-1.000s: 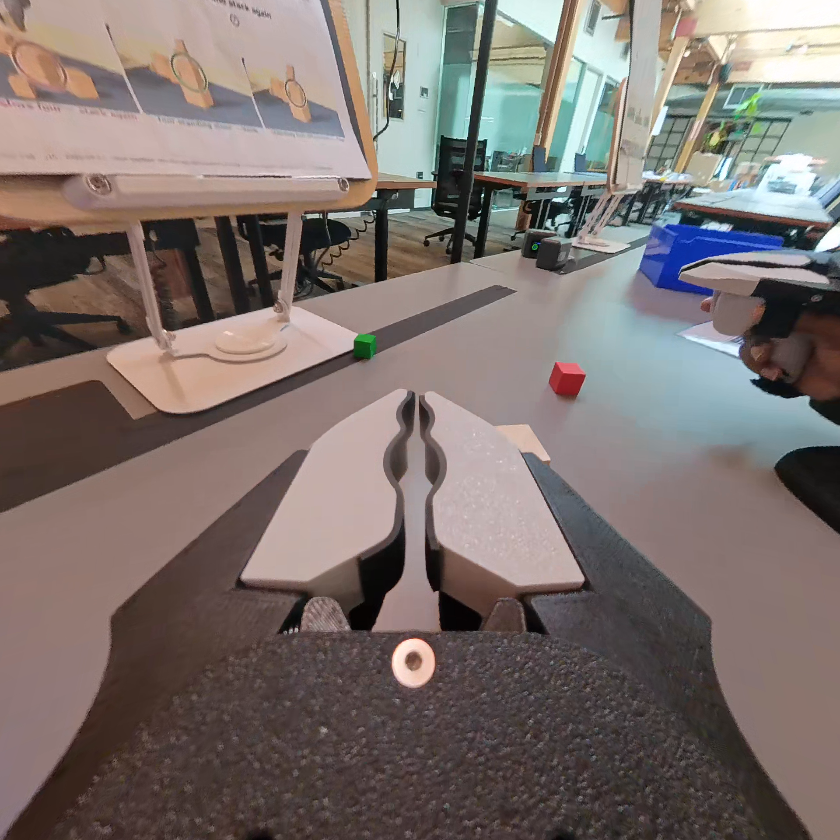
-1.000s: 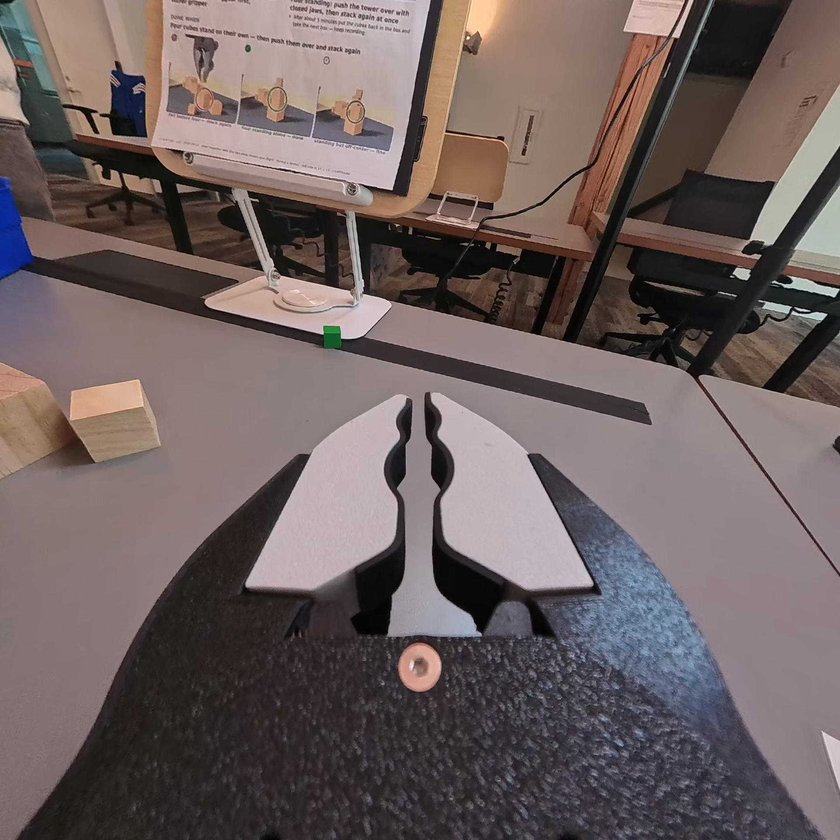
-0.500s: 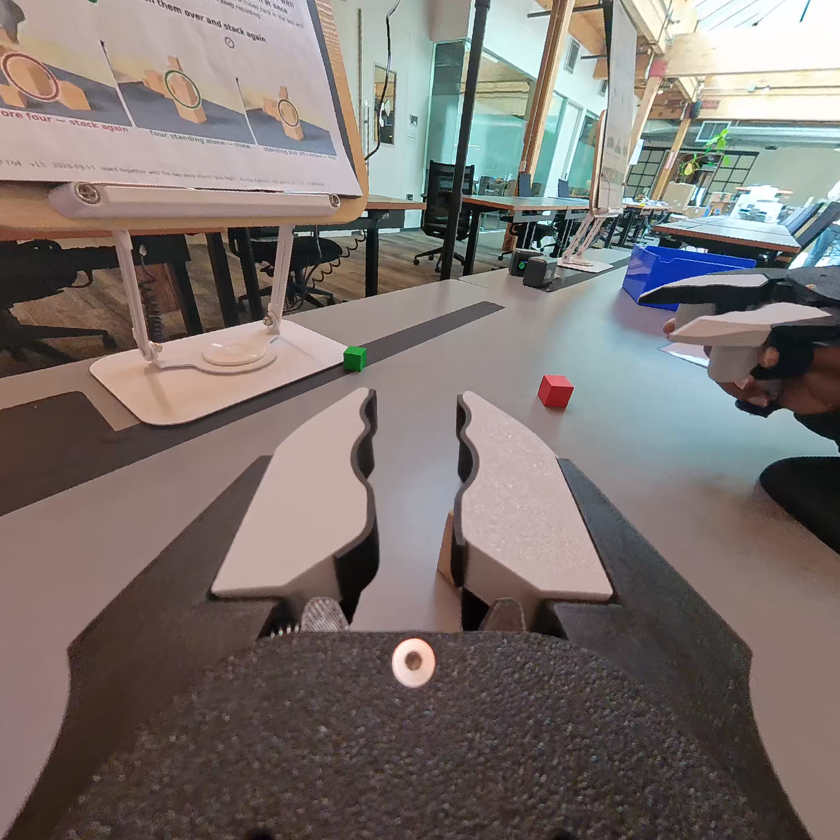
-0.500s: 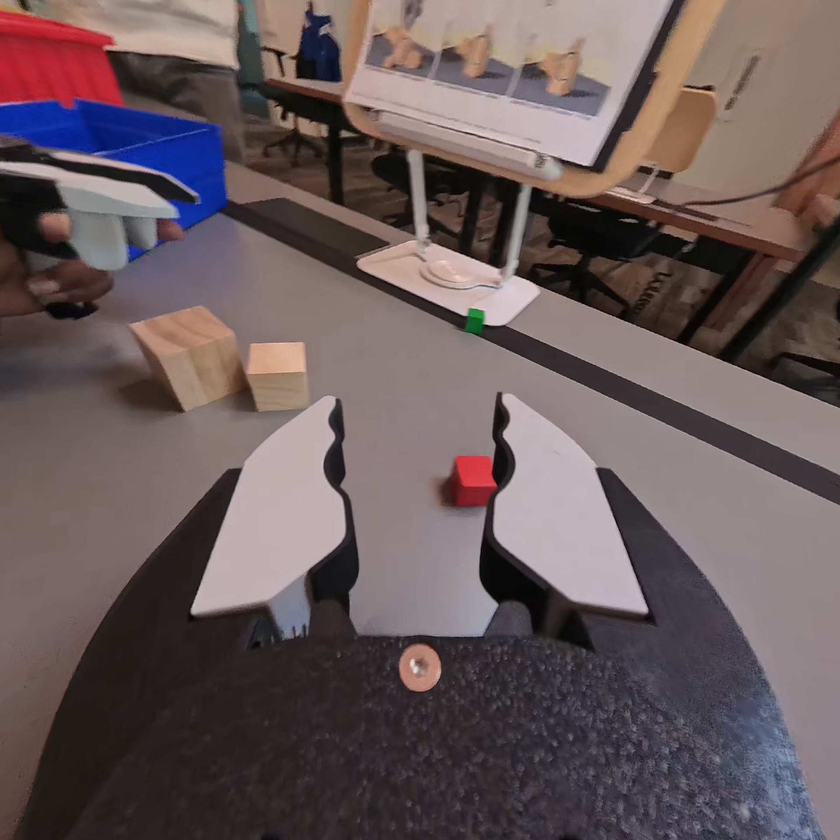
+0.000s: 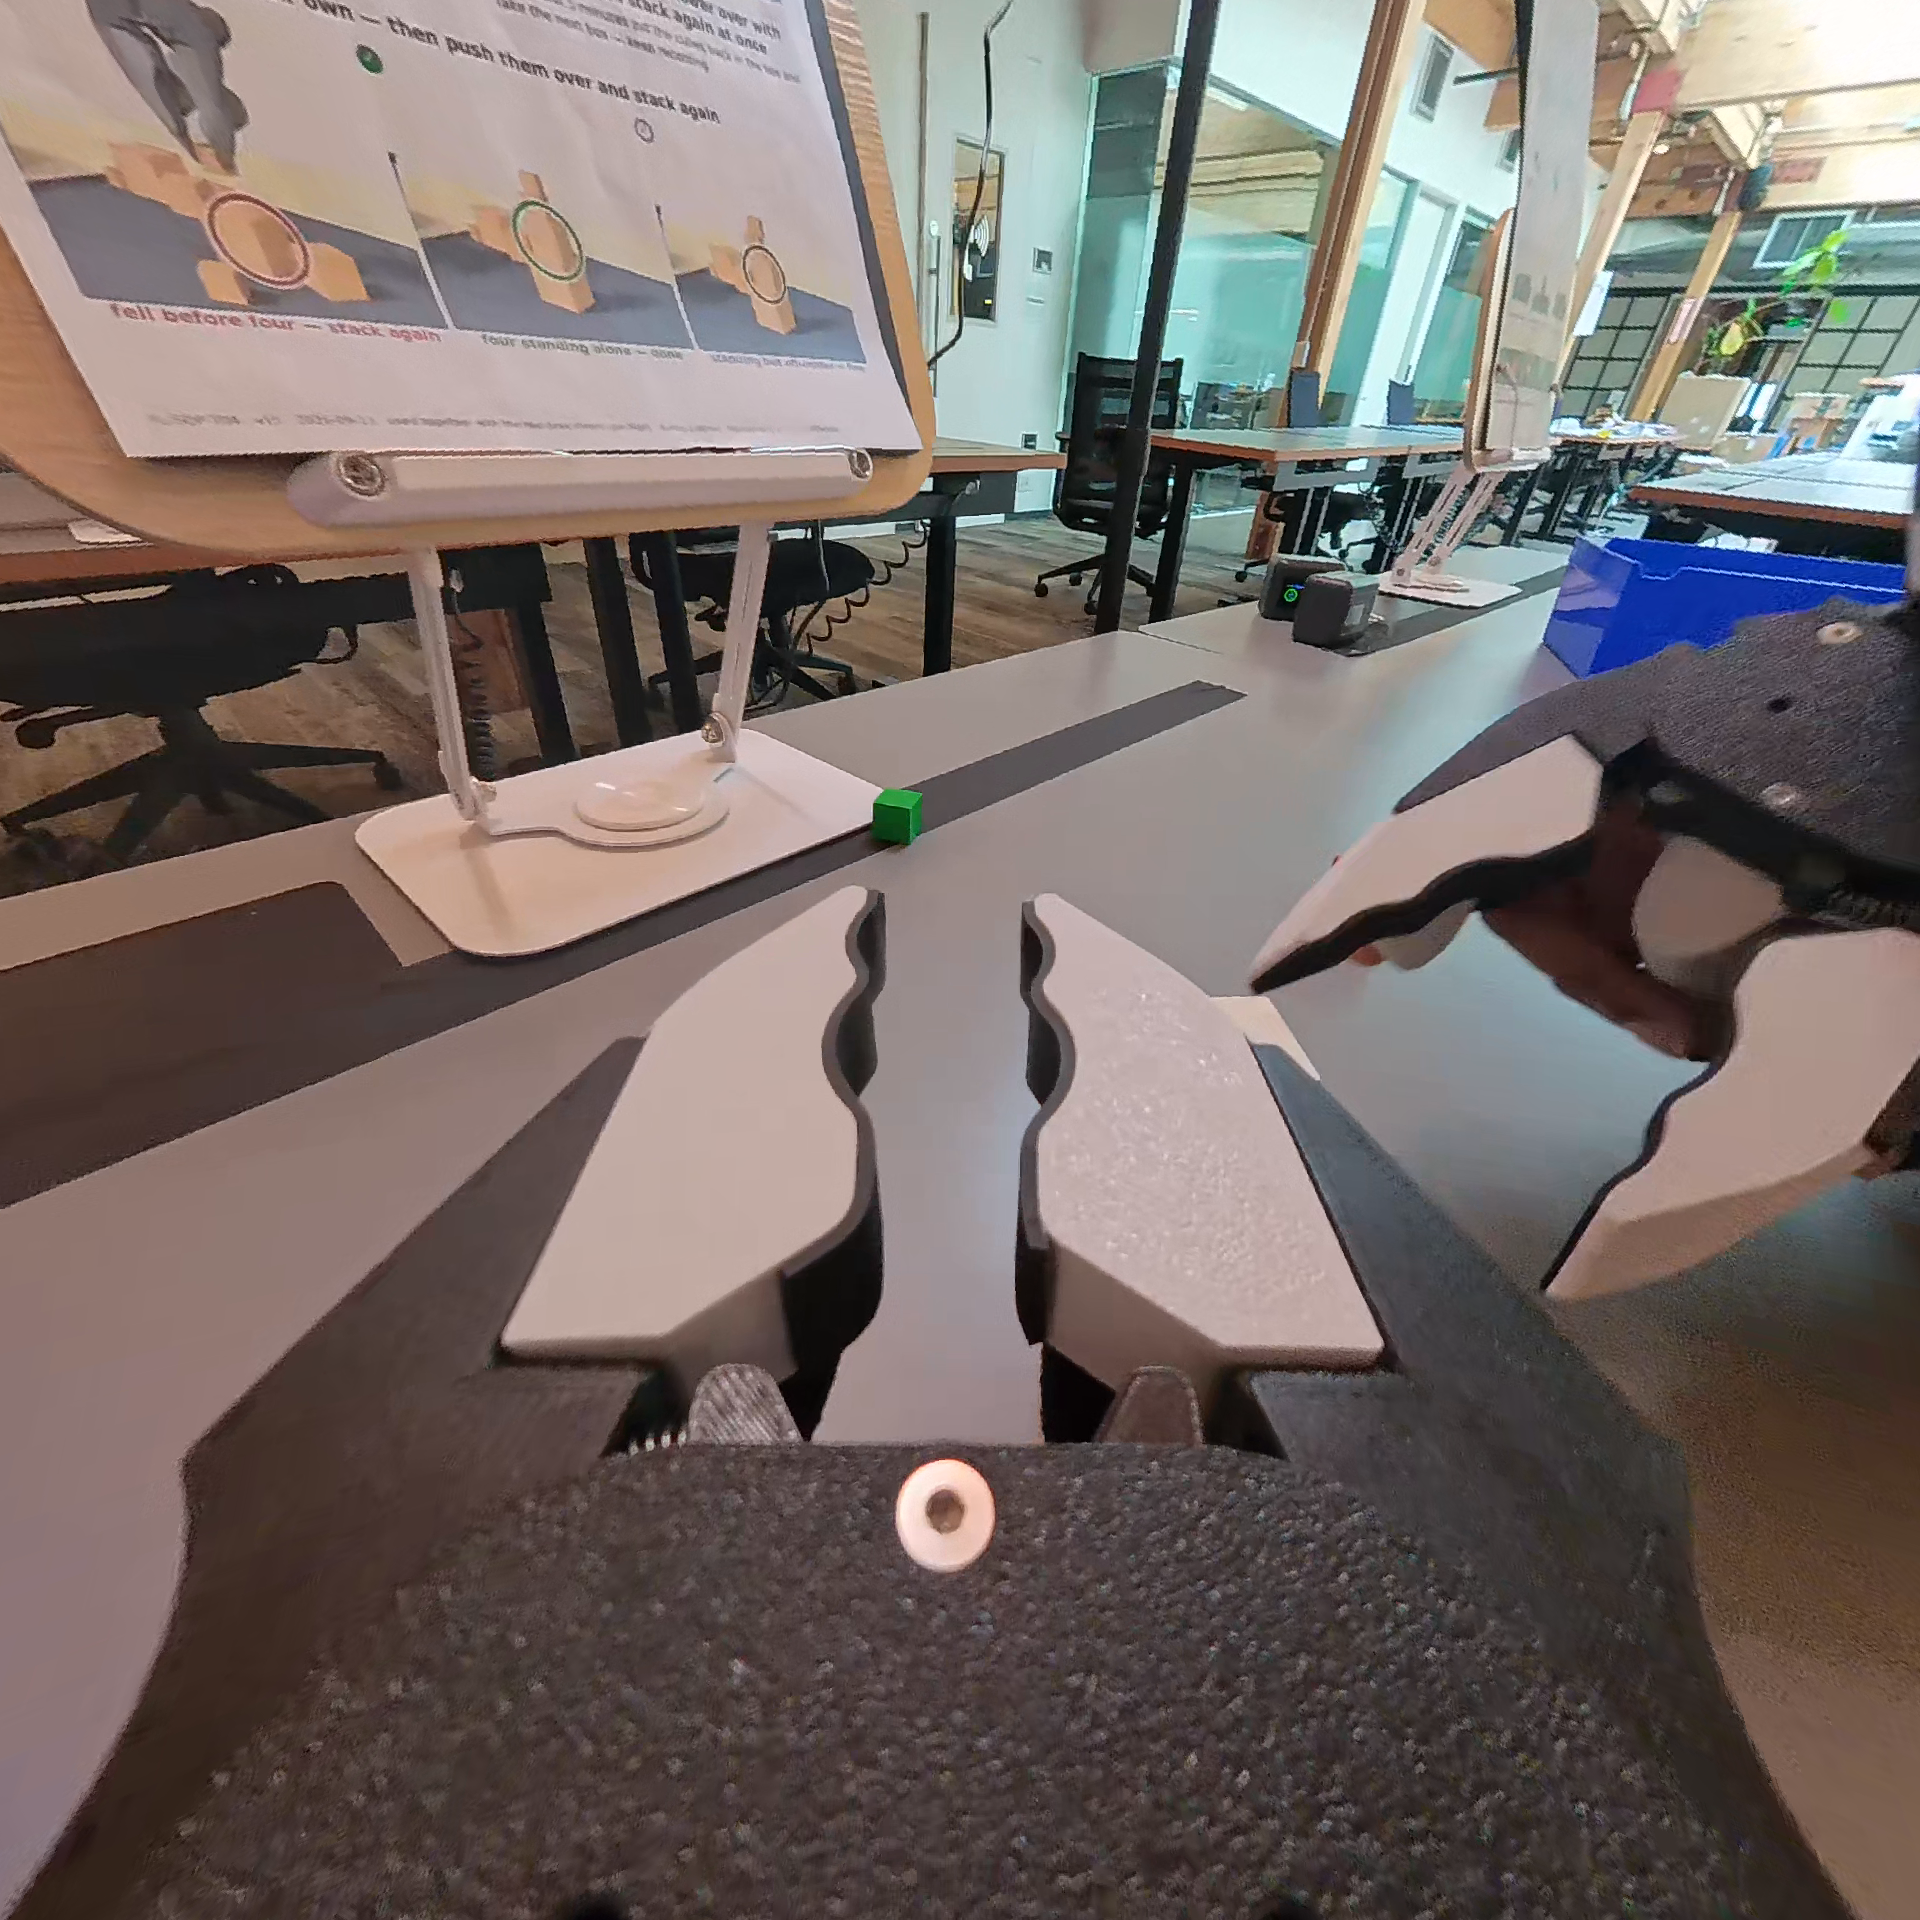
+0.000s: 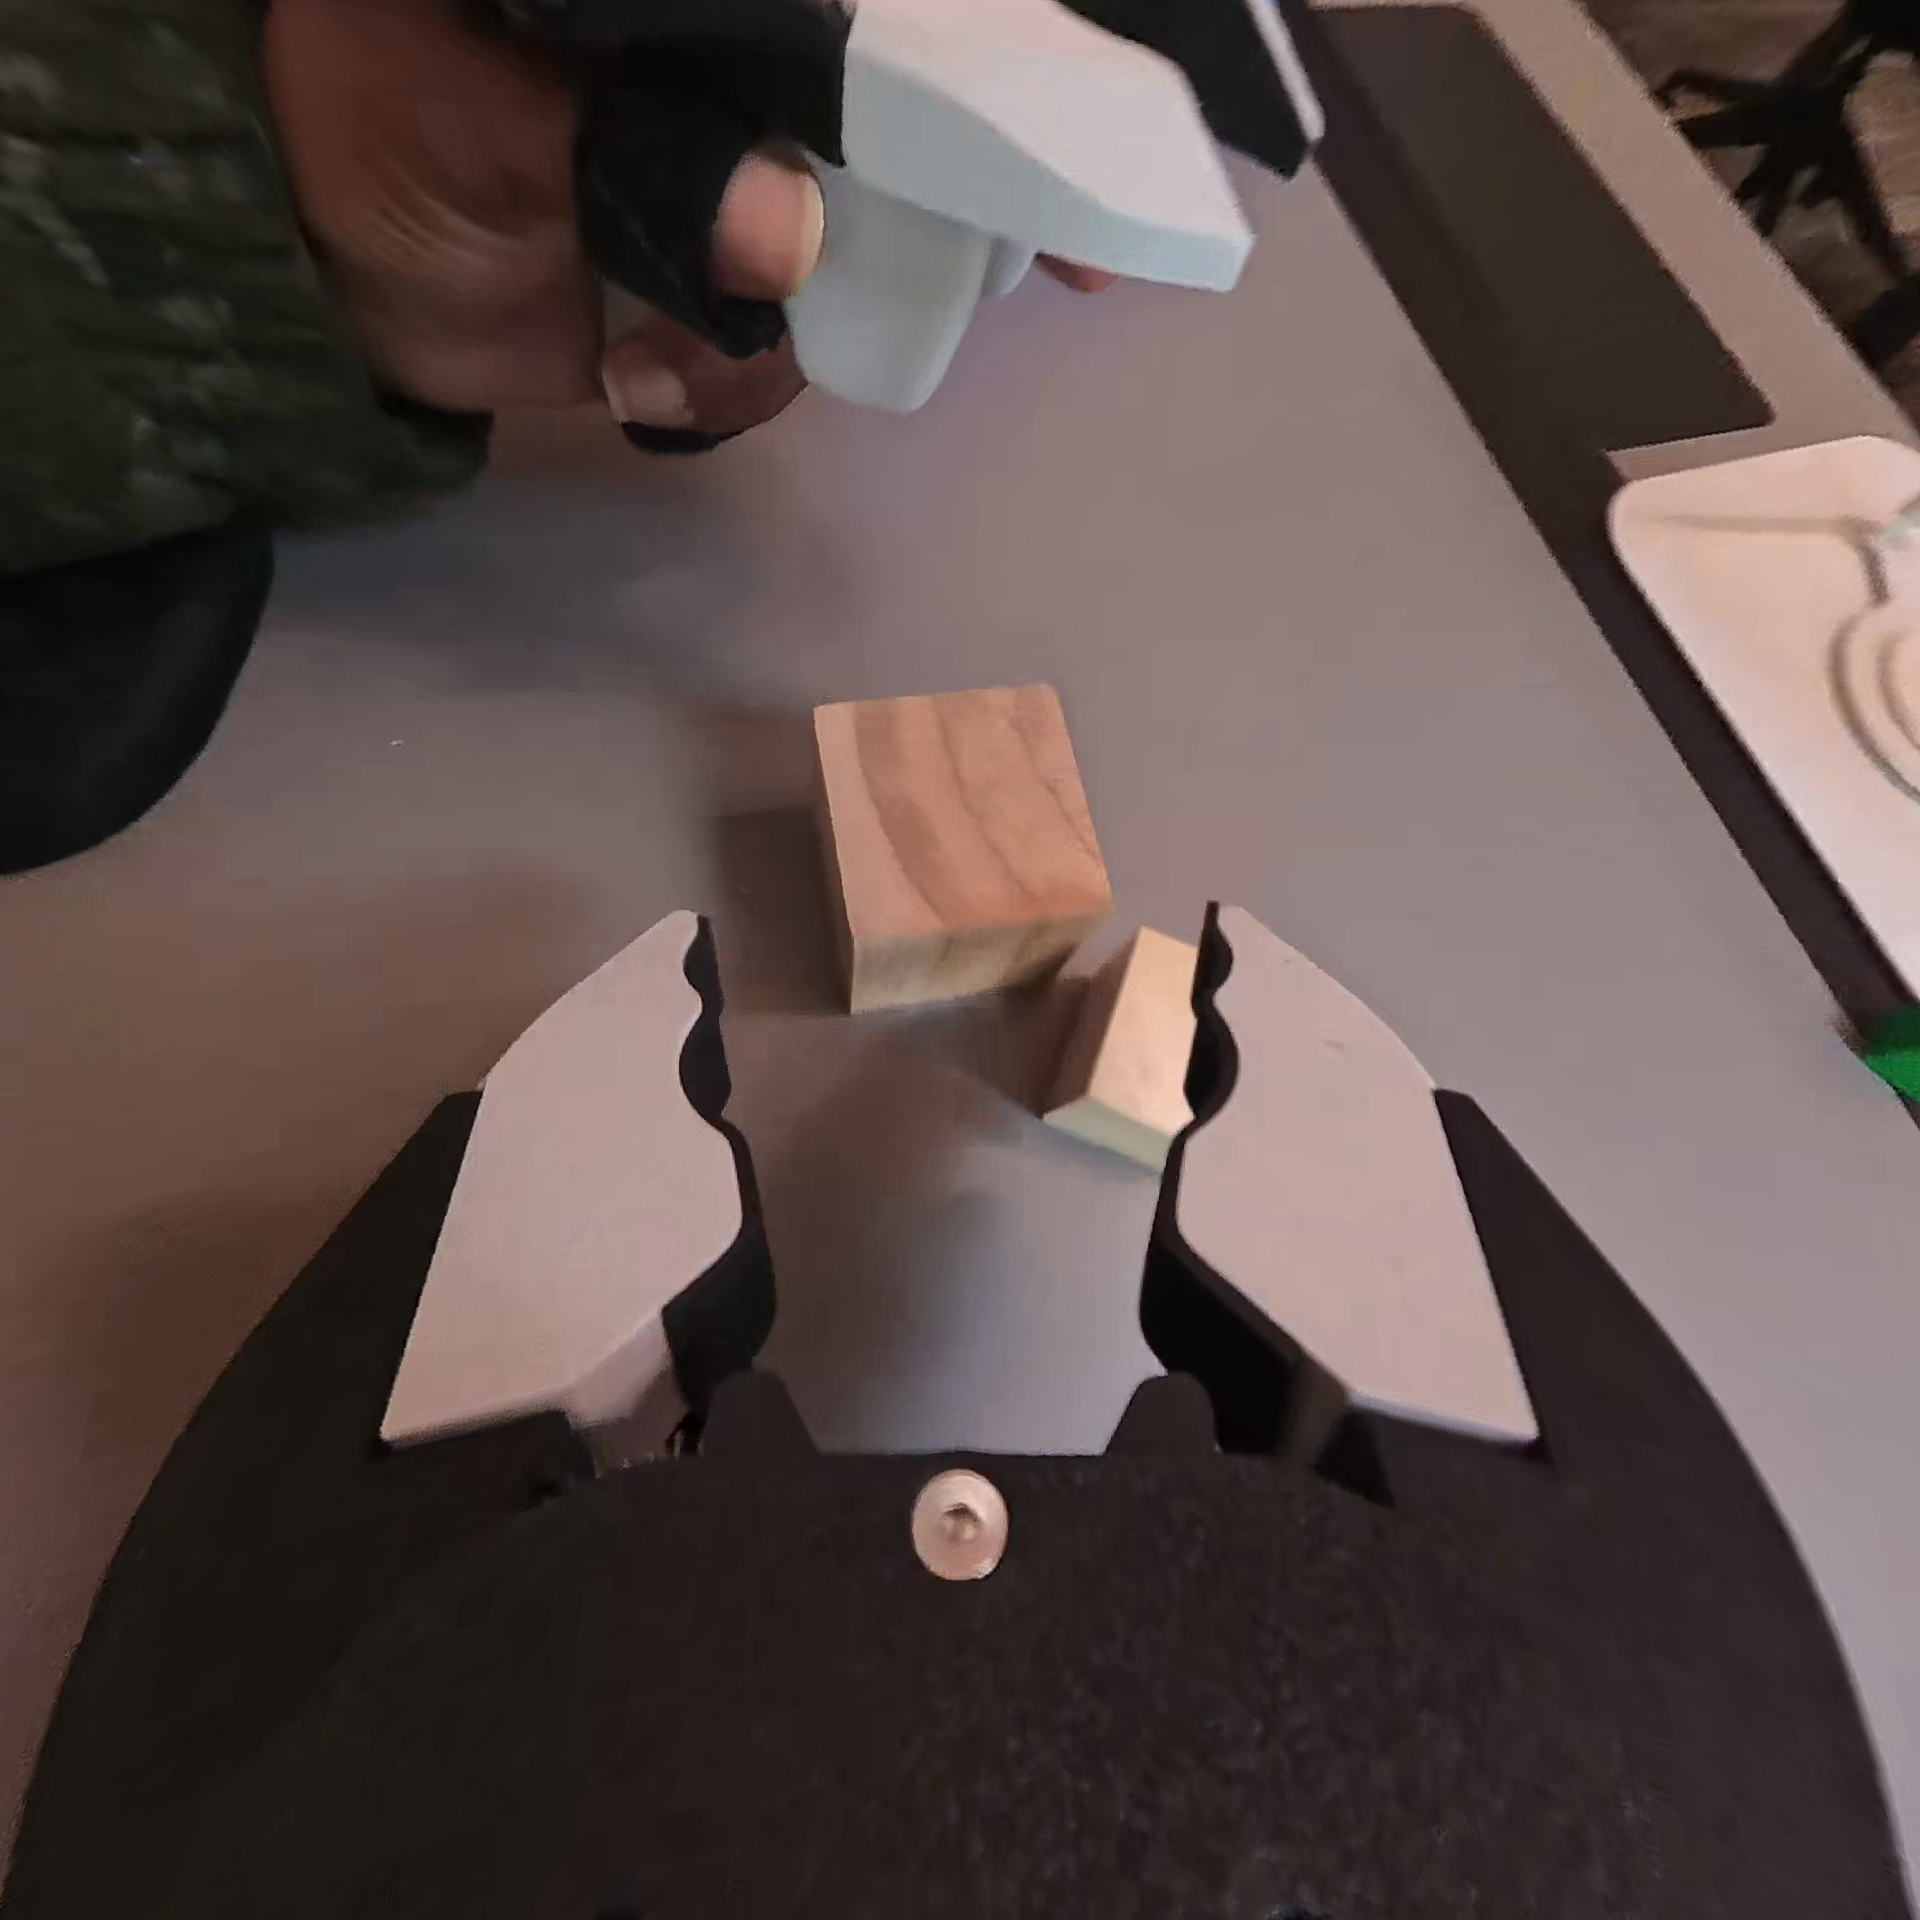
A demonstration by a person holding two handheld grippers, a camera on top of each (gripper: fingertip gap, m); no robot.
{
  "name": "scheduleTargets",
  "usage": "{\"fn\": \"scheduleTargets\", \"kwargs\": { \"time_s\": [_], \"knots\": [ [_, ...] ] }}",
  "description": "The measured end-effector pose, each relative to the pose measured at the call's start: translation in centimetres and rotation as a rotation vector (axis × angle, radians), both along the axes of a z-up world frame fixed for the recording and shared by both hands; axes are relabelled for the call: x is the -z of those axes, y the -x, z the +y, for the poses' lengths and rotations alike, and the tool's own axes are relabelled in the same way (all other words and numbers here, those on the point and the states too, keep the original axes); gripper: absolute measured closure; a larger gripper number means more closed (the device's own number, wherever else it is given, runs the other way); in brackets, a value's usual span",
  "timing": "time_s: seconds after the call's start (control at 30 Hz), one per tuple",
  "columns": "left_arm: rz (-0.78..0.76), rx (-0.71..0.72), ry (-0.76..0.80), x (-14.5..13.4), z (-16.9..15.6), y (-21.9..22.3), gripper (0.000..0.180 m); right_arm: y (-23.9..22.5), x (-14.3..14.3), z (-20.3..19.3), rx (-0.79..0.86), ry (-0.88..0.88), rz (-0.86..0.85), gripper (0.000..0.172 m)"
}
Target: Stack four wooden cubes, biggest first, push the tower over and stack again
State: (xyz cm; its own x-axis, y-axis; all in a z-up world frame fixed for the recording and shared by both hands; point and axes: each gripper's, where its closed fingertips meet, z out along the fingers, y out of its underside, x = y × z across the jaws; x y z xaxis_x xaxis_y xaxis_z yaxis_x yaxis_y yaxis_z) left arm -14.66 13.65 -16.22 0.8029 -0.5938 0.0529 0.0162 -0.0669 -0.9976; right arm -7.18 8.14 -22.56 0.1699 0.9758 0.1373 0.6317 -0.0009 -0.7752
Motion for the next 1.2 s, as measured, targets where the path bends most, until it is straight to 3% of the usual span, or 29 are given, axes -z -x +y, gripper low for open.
{"fn": "scheduleTargets", "kwargs": {
  "time_s": [0.13,0.17,0.2,0.3,0.47,0.63,0.83,1.0,1.2],
  "knots": [
    [0.007,-0.015,0.0,0.0,0.2,0.4,0.159,2.9,1.6,0.7,-0.052,0.019,-0.074,0.083],
    [0.011,-0.014,0.002,0.1,0.3,0.4,0.159,3.3,2.1,0.8,-0.069,0.024,-0.108,0.091],
    [0.016,-0.015,0.002,0.1,0.3,0.4,0.16,3.5,2.5,0.7,-0.089,0.012,-0.142,0.11],
    [0.033,-0.027,0.008,0.4,0.5,0.5,0.161,3.8,2.4,0.4,-0.14,-0.034,-0.181,0.111],
    [0.034,-0.038,0.011,0.4,0.7,0.8,0.162,2.3,-0.8,0.4,-0.181,-0.038,-0.09,0.112],
    [0.063,-0.047,0.011,0.7,0.7,0.8,0.164,-3.8,-3.1,2.0,-0.161,0.004,-0.043,0.112],
    [0.092,-0.034,0.014,1.1,0.6,0.2,0.164,-9.9,-1.3,2.3,-0.142,0.025,-0.117,0.112],
    [0.073,-0.03,0.015,1.1,0.5,0.2,0.164,-9.8,1.7,1.9,-0.156,-0.039,-0.192,0.111],
    [0.075,-0.033,0.026,1.4,0.6,0.3,0.164,-9.8,2.8,2.7,-0.156,-0.062,-0.276,0.11]
  ]
}}
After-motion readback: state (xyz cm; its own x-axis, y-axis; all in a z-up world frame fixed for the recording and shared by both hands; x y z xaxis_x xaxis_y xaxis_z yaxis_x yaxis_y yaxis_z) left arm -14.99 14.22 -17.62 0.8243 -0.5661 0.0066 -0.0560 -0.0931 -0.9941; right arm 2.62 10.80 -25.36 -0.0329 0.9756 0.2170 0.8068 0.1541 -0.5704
